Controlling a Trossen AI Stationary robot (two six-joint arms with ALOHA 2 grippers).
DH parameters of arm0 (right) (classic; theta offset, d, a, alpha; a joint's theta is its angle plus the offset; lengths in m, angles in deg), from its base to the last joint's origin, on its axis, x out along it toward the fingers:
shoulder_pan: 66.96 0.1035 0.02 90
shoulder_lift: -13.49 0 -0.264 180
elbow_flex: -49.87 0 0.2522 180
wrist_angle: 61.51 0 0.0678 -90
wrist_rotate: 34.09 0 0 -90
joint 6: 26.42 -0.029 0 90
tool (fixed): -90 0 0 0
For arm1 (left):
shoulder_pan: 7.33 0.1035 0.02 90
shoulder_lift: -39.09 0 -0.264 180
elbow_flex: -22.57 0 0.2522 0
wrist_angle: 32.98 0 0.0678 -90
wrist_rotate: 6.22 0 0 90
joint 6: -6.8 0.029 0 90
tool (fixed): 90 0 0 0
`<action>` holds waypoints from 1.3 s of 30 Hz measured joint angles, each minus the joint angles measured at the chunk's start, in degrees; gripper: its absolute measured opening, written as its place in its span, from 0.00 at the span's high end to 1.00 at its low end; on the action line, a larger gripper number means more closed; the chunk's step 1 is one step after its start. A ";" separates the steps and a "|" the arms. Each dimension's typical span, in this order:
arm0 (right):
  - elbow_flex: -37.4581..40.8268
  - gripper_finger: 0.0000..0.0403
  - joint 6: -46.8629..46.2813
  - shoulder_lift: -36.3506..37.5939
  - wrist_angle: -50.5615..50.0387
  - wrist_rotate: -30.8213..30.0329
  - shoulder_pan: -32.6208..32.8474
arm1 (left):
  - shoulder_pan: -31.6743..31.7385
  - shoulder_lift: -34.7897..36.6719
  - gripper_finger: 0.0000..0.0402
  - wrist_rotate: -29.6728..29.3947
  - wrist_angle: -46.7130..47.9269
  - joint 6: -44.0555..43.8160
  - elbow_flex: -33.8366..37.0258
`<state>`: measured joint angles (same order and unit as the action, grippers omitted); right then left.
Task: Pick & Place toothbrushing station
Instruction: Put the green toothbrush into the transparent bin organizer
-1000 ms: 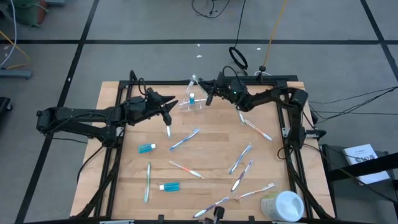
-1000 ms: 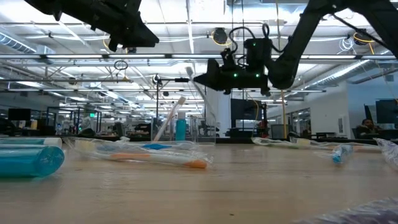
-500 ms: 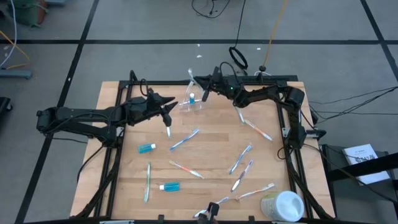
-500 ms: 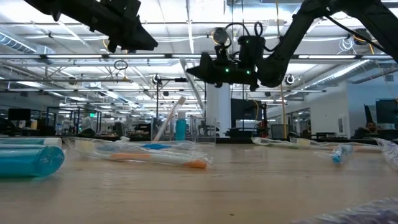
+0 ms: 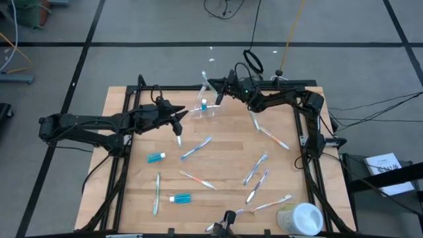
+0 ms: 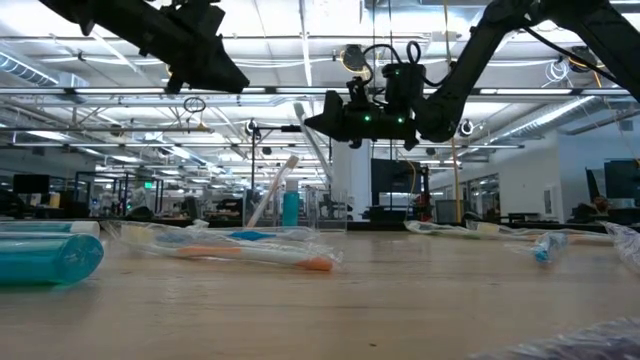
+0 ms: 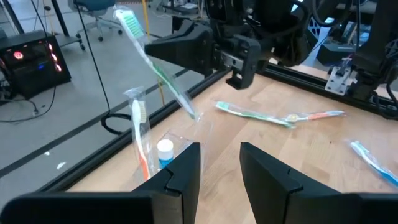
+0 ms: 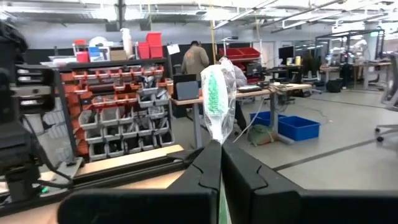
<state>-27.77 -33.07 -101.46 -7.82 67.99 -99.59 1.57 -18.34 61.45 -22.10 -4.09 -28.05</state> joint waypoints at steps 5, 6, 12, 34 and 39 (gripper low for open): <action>0.00 1.00 -1.87 0.00 -1.11 0.22 -0.07 | 0.00 0.00 0.70 0.00 0.18 0.06 0.00; 0.00 1.00 -1.73 0.00 -2.00 0.26 -0.03 | 0.00 0.00 0.70 -0.01 0.20 0.06 0.00; -0.07 1.00 -0.18 0.28 -11.11 2.41 -0.62 | 0.00 0.01 0.70 -0.02 0.17 0.12 0.00; -0.11 1.00 5.97 0.54 -23.15 0.68 0.58 | -0.04 0.01 0.70 1.69 1.45 -0.33 0.00; -0.15 1.00 10.69 5.32 -34.69 -5.20 1.61 | -0.04 0.00 0.70 3.21 4.78 -3.52 0.00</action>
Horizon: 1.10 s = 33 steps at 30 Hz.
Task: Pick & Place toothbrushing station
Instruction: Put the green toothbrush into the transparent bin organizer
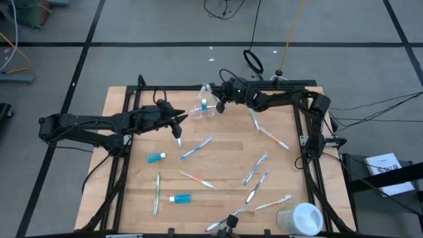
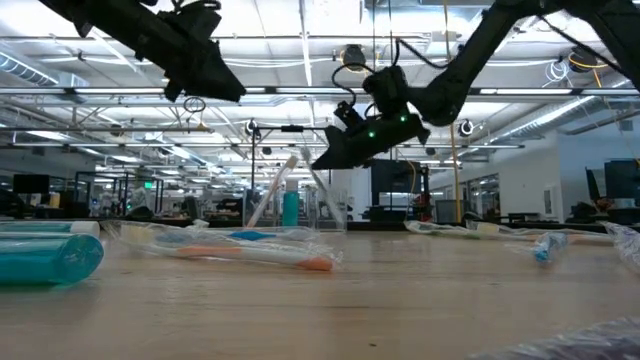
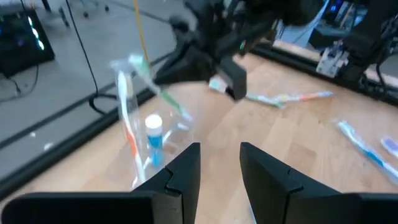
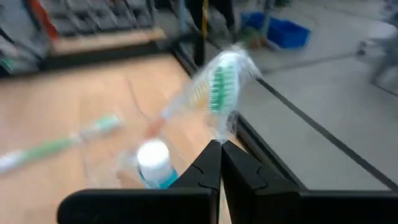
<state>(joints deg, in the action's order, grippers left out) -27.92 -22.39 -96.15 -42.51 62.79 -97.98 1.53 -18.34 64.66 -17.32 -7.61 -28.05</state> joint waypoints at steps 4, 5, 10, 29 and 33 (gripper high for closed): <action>0.00 1.00 3.71 4.98 -12.54 -6.35 1.91 | 0.02 0.01 0.70 -0.04 1.87 -2.69 0.00; 0.02 1.00 3.91 6.12 -15.42 -7.00 2.32 | 0.00 0.00 0.70 -0.07 2.32 -3.16 0.00; 0.63 1.00 4.42 9.80 -21.50 -9.92 4.38 | -0.21 0.00 0.70 -0.17 3.07 -5.43 0.00; 1.09 0.75 -2.28 14.26 -36.45 -21.91 7.31 | -3.38 0.00 0.70 -0.34 2.67 -8.40 0.00; 1.17 0.72 -2.47 18.31 -42.39 -21.78 9.11 | -3.85 0.00 0.70 -0.32 2.70 -8.24 0.00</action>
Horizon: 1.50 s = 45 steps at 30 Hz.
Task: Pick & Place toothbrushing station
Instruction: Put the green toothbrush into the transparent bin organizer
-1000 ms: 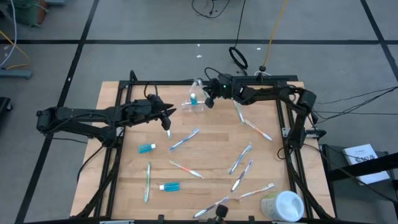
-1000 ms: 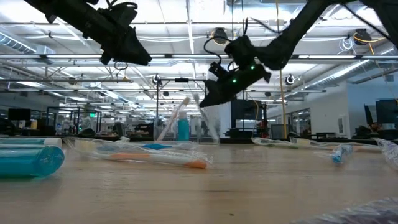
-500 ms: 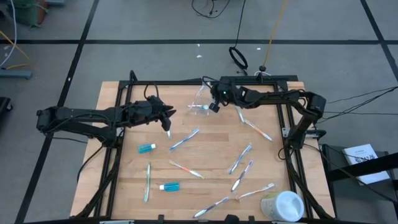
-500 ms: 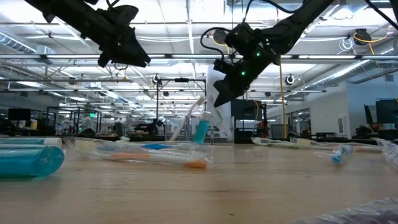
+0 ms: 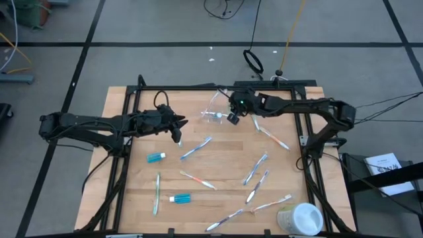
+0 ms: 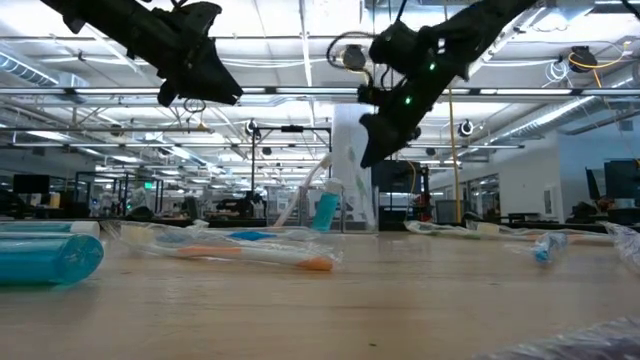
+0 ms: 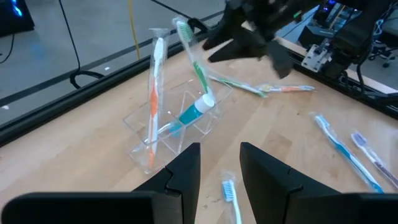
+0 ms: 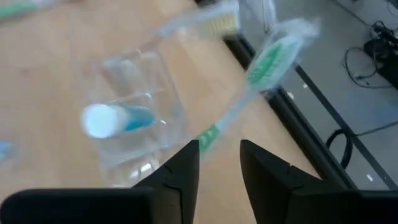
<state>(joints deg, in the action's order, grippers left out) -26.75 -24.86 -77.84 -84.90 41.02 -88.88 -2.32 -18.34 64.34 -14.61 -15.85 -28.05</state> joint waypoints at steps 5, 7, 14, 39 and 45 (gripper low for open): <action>-0.04 0.72 -5.13 3.99 -8.41 0.07 2.89 | 0.04 0.00 0.70 0.06 0.61 -0.47 0.00; -0.04 0.73 -7.36 5.11 -12.74 0.11 4.54 | 0.04 0.00 0.70 0.08 1.66 -2.16 -0.01; 2.54 0.72 -10.34 5.12 -13.22 0.08 10.73 | 0.59 -0.27 0.70 -1.88 14.56 -13.22 -0.04; 5.82 0.73 -8.16 7.83 -8.64 -0.07 12.23 | 10.67 -27.96 0.70 -7.08 13.92 -41.41 -0.04; 5.82 0.73 -8.17 7.83 -8.67 -0.05 12.23 | 14.09 -31.71 0.70 -2.60 12.82 -39.16 -0.19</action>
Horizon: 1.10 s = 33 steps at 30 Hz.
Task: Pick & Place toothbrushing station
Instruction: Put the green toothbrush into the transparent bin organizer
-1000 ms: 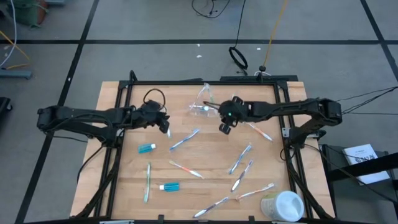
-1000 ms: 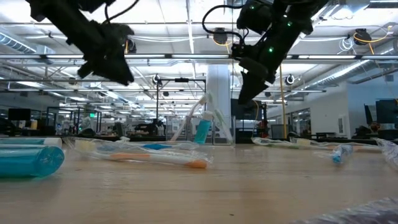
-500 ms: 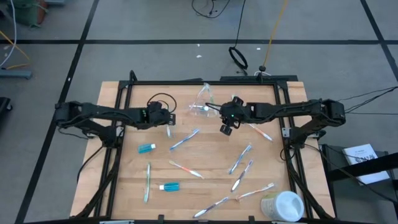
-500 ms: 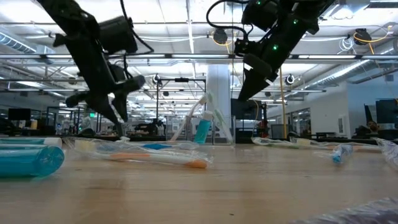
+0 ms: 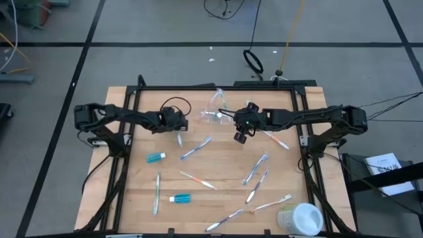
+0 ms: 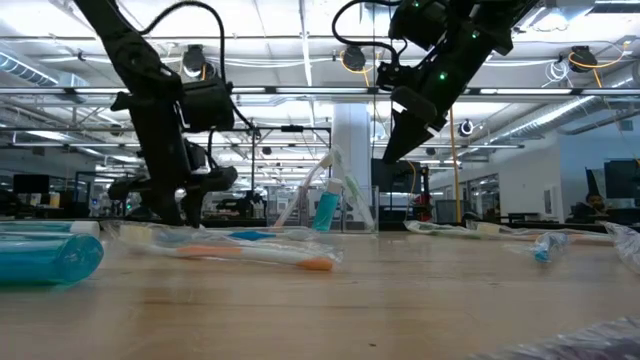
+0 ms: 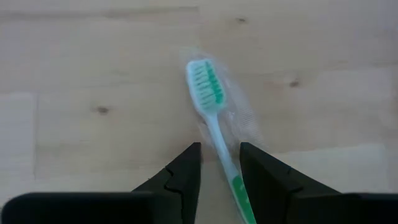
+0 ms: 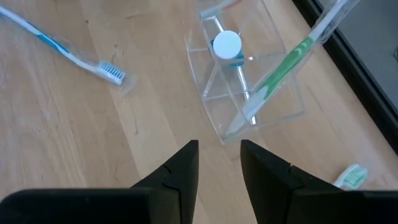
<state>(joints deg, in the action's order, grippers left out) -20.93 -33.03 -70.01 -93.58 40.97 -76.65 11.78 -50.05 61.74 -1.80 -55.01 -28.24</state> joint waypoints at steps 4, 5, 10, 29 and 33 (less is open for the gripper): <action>0.00 0.73 0.02 0.00 0.02 0.08 0.02 | 1.47 -1.29 0.71 2.07 -0.54 3.22 -0.04; 0.00 0.73 0.02 -0.02 -0.02 0.12 0.02 | 1.75 -1.27 0.72 2.53 -0.64 3.22 -0.03; 0.00 0.73 0.02 -0.02 -0.09 0.09 0.02 | 2.12 -0.57 0.89 2.47 -1.05 5.52 0.11; 0.00 0.73 0.42 -0.02 -0.18 0.05 0.04 | -2.59 17.15 0.99 -6.11 -30.45 37.83 0.24; 0.00 0.73 0.45 -0.02 0.34 0.03 0.00 | -3.65 16.28 0.98 -1.84 -45.41 58.91 0.20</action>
<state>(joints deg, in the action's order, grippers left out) -20.93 -32.58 -70.03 -93.24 41.00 -76.65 8.13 -33.77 59.90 -47.21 3.90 -28.05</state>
